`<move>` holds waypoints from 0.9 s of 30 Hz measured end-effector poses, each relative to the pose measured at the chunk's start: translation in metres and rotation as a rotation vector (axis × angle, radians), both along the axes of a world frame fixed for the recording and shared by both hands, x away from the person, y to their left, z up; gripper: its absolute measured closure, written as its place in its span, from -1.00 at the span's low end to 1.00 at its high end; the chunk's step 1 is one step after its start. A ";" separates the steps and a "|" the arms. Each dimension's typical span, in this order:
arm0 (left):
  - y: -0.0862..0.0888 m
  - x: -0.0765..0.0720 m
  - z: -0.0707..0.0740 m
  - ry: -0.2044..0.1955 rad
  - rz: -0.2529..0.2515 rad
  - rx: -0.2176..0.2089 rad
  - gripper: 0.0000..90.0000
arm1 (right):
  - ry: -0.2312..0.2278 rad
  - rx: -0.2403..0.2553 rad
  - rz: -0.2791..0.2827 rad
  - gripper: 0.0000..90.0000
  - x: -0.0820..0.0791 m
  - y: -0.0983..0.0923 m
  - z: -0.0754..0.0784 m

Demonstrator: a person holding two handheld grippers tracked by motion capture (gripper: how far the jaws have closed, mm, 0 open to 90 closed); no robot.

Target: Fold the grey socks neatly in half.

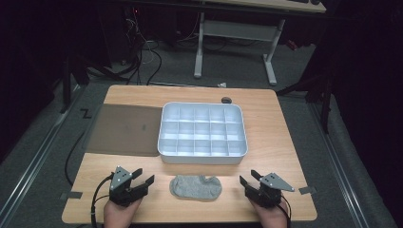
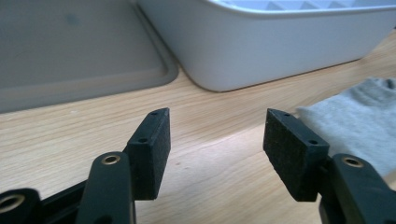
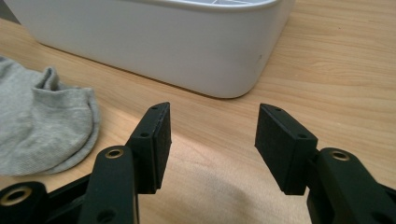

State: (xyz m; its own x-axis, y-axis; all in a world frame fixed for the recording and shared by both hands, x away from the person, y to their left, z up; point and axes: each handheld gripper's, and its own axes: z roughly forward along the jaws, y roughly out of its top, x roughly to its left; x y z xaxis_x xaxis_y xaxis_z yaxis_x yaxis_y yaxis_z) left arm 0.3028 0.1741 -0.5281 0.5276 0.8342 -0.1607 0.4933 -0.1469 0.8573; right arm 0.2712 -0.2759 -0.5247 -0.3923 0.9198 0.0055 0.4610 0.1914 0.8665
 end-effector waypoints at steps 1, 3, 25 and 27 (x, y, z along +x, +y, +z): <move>0.000 0.000 0.000 0.000 0.000 0.000 -0.08 | -0.003 -0.010 0.009 0.03 0.001 0.001 0.000; 0.001 0.001 0.000 -0.008 0.011 0.004 -0.08 | -0.003 -0.011 0.018 0.03 0.003 0.001 -0.001; -0.031 -0.002 0.002 0.044 -0.084 0.031 -0.09 | -0.008 0.028 0.063 -0.06 -0.005 0.009 0.003; -0.037 -0.003 0.003 0.030 -0.085 0.049 -0.10 | -0.011 0.024 0.065 -0.06 -0.005 0.011 0.004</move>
State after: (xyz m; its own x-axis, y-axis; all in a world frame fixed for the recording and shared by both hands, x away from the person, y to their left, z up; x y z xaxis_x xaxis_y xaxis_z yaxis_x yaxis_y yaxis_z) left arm 0.3002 0.1374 -0.5254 0.5927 0.7937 -0.1371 0.5023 -0.2311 0.8333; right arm 0.2658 -0.2652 -0.5205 -0.4516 0.8919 0.0222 0.4385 0.2003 0.8761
